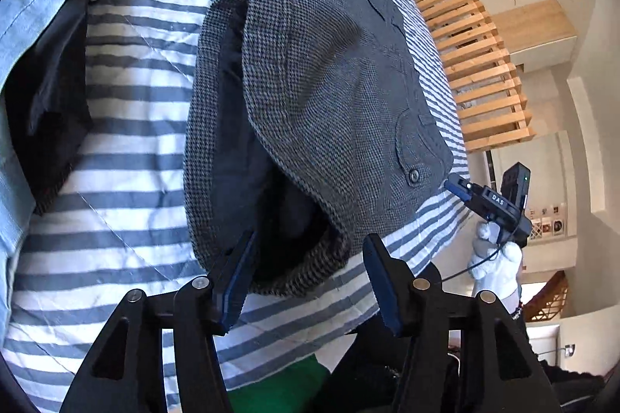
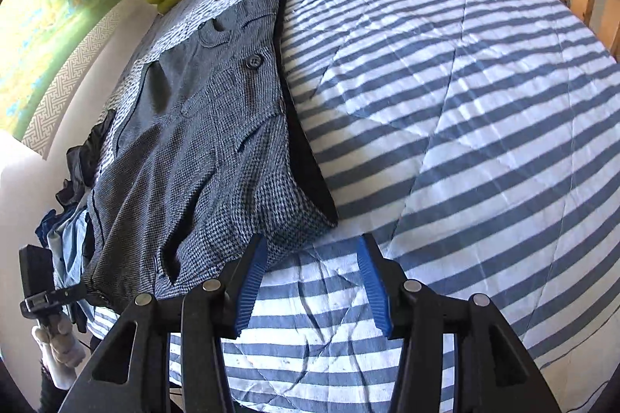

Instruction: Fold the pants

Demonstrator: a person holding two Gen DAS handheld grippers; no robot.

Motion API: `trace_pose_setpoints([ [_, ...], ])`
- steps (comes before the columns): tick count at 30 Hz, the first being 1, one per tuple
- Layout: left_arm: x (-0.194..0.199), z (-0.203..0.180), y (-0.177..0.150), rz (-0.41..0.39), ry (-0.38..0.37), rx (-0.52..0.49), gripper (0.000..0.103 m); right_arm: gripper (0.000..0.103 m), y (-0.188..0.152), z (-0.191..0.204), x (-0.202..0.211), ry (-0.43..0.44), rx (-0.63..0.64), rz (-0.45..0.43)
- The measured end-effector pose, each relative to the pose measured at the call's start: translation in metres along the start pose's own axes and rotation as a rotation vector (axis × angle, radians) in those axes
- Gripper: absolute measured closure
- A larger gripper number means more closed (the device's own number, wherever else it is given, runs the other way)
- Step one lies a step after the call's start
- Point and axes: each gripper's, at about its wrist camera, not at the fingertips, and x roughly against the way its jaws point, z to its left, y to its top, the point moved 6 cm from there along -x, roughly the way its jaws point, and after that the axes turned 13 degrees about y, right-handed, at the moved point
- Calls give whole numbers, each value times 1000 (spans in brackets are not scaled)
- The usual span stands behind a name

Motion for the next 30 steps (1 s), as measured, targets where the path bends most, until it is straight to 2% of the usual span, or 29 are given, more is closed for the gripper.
trace_pose_setpoints([
  [2, 1, -1, -7, -17, -4, 15, 44, 59, -3, -2, -3, 20, -29, 1],
  [3, 3, 0, -11, -23, 12, 23, 49, 59, -3, -2, -5, 32, -43, 0],
  [4, 12, 0, -11, -18, 45, 18, 62, 59, -2, -2, -8, 41, -57, 0],
  [5, 22, 0, -9, -17, 76, 2, 91, 59, 0, -2, -11, 47, -72, -1],
  [7, 25, 3, -2, -30, 98, -10, 91, 59, 3, 0, -16, 58, -94, -3],
  [9, 38, 4, 1, -46, 71, -1, 92, 62, 7, 5, -21, 63, -97, -10],
  [10, 49, 3, -2, -59, 53, -5, 93, 70, 7, 10, -21, 62, -84, -6],
  [11, 61, 0, -5, -79, 46, -26, 93, 84, 6, 17, -21, 56, -63, 2],
  [13, 80, -8, -14, -108, 69, -98, 93, 93, 3, 30, -16, 21, -6, 5],
  [15, 79, -14, -26, -82, 107, -165, 93, 97, -3, 38, -8, -3, 41, 12],
  [17, 54, -10, -34, 4, 163, -193, 93, 101, -11, 32, -8, -65, 59, 43],
  [19, 33, -3, -42, 89, 215, -213, 91, 102, -23, 22, -17, -151, 78, 111],
  [21, 31, 1, -40, 123, 208, -191, 86, 100, -30, 14, -20, -183, 77, 151],
  [22, 40, 1, -35, 103, 181, -182, 85, 99, -30, 14, -16, -179, 71, 140],
  [25, 74, 5, -2, 1, 155, -150, 71, 96, -18, 27, 4, -153, 97, 66],
  [26, 84, 8, 13, -36, 161, -136, 65, 91, -11, 34, 10, -143, 114, 42],
  [27, 94, 11, 32, -74, 174, -119, 62, 82, -4, 42, 13, -132, 130, 23],
  [29, 102, 18, 71, -129, 181, -96, 58, 71, 15, 59, 16, -107, 169, -11],
  [30, 104, 23, 92, -148, 198, -80, 57, 70, 25, 67, 15, -94, 189, -31],
])
